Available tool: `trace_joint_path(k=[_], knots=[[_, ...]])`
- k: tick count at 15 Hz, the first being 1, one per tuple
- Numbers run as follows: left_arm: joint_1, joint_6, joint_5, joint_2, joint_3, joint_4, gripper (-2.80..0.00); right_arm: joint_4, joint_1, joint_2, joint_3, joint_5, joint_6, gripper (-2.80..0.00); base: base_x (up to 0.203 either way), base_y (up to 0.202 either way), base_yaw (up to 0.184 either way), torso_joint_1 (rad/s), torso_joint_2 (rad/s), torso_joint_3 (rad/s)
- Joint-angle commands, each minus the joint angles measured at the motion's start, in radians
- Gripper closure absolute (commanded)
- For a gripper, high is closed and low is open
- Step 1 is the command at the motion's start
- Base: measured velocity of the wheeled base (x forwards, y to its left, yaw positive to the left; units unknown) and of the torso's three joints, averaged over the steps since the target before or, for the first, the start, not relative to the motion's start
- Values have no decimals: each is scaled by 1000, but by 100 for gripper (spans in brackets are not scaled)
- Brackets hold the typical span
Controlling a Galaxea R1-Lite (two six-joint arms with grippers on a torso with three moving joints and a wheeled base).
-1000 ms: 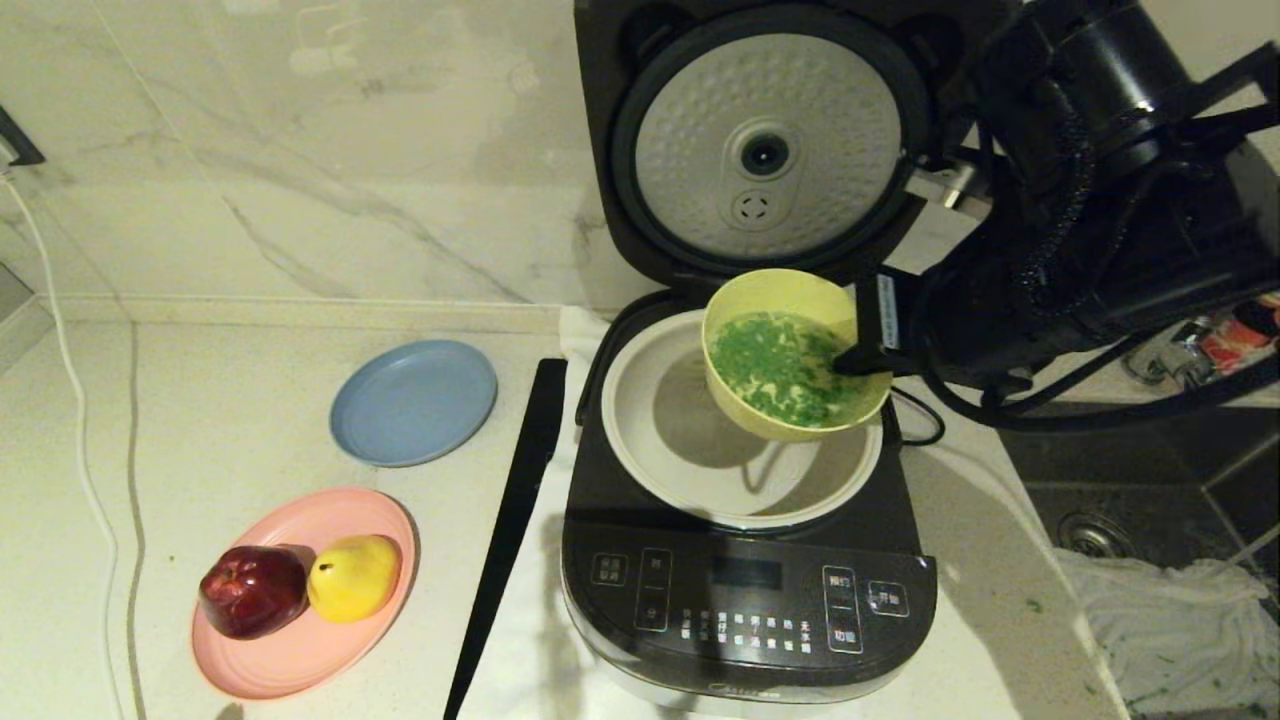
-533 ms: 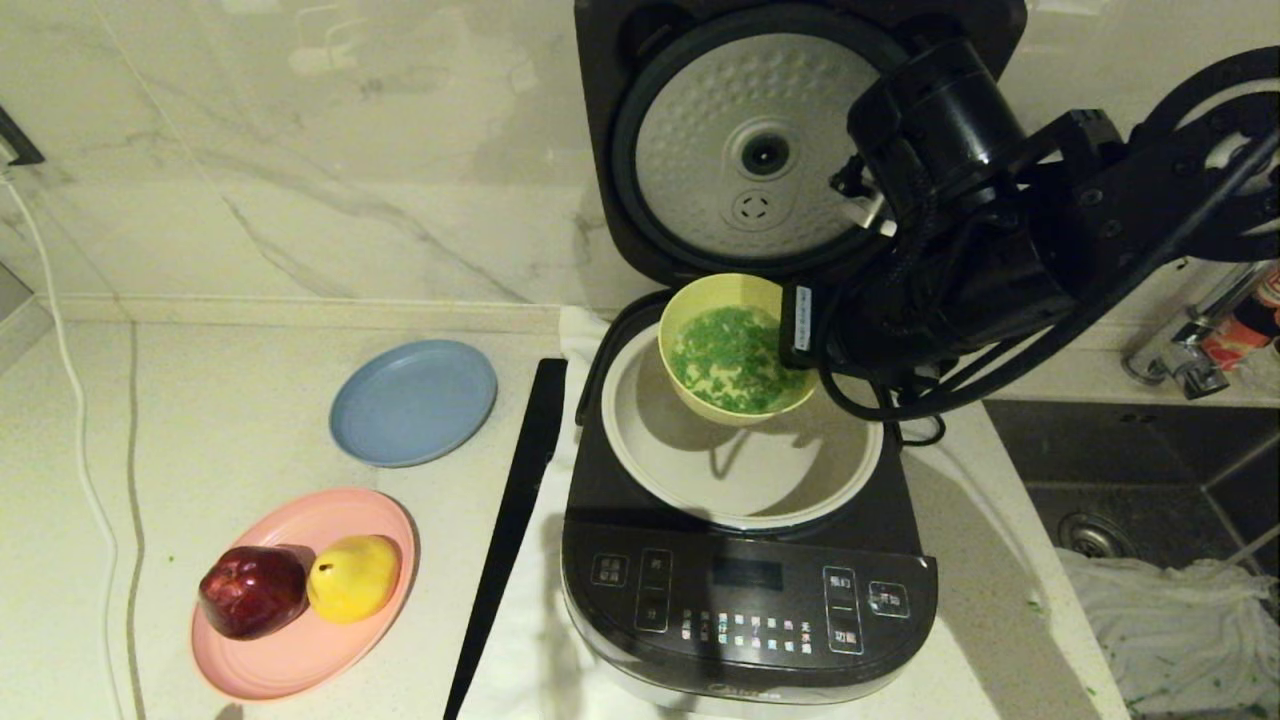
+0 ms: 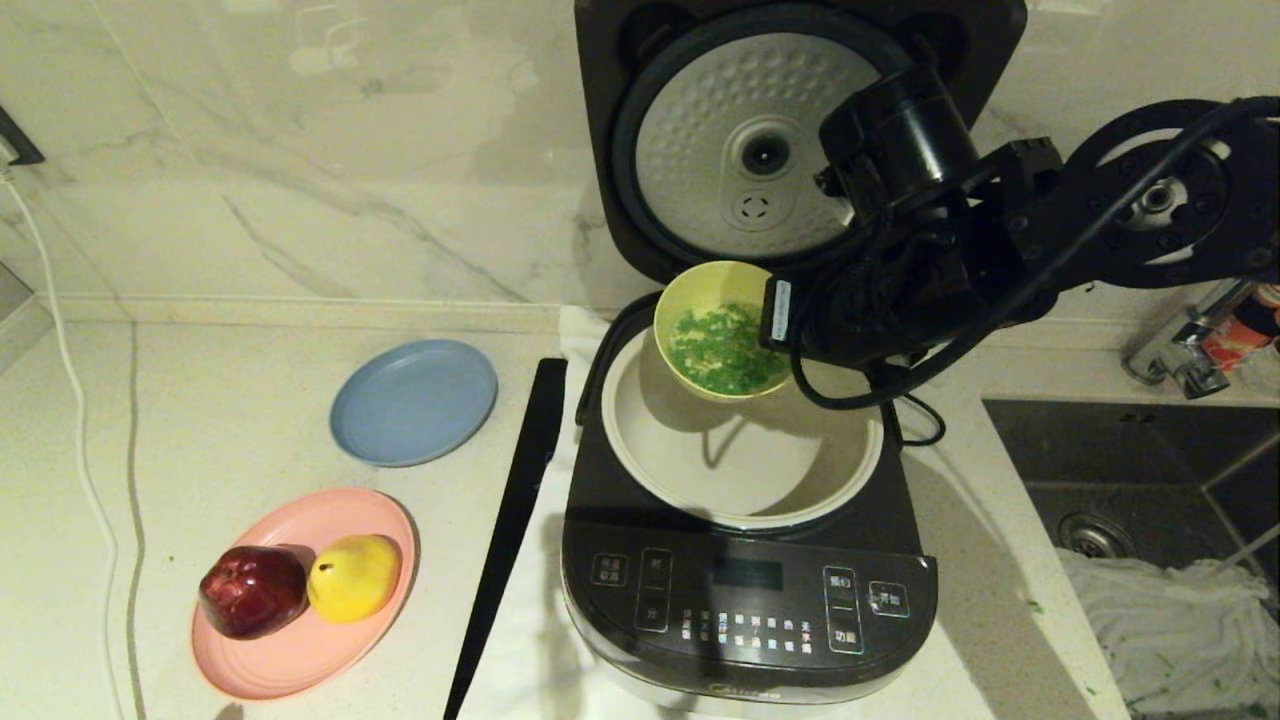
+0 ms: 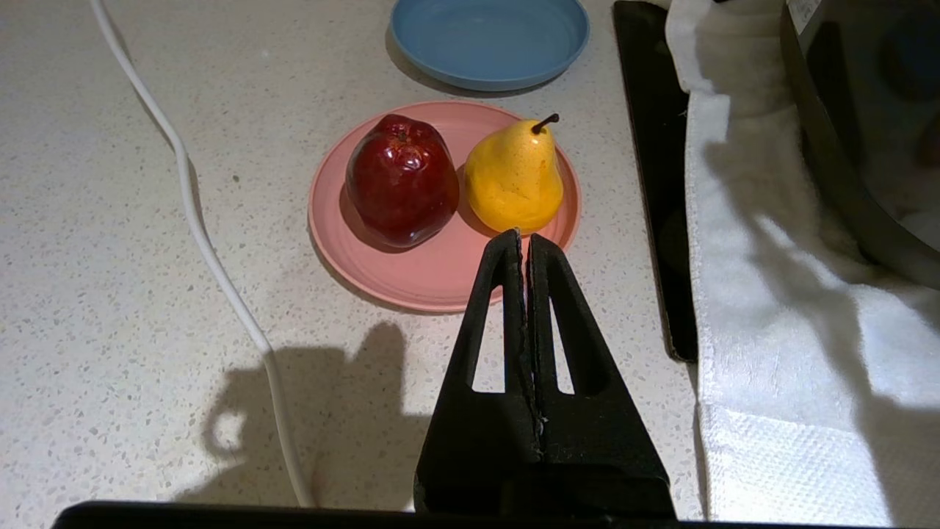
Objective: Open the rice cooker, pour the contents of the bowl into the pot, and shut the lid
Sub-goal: Pour the water from the bowl into the rice cooker
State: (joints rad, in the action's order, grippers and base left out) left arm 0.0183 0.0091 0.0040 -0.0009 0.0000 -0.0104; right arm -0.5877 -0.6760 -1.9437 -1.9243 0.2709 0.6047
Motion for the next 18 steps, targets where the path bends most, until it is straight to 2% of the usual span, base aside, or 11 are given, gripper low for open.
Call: trace_joint_path(k=[1,6,12,15,18], knots=[[0,0,1,-1,5,0,0,36,13,-23,5,9,3,0,0,0,0,0,0,0],[0,0,1,-1,4,0,0,143,29,-35,57,52,-28,0,0,0,0,0,0,0],[0,0,1,-1,4,0,0,441,25,52,289,163,-154,0,0,0,0,0,0,0],[0,0,1,-1,3,0,0,700,19,92,470,209,-294,0,0,0,0,0,0,0],[0,0,1,-1,3,0,0,1043,17,80,632,249,-492,0,0,0,0,0,0,0]])
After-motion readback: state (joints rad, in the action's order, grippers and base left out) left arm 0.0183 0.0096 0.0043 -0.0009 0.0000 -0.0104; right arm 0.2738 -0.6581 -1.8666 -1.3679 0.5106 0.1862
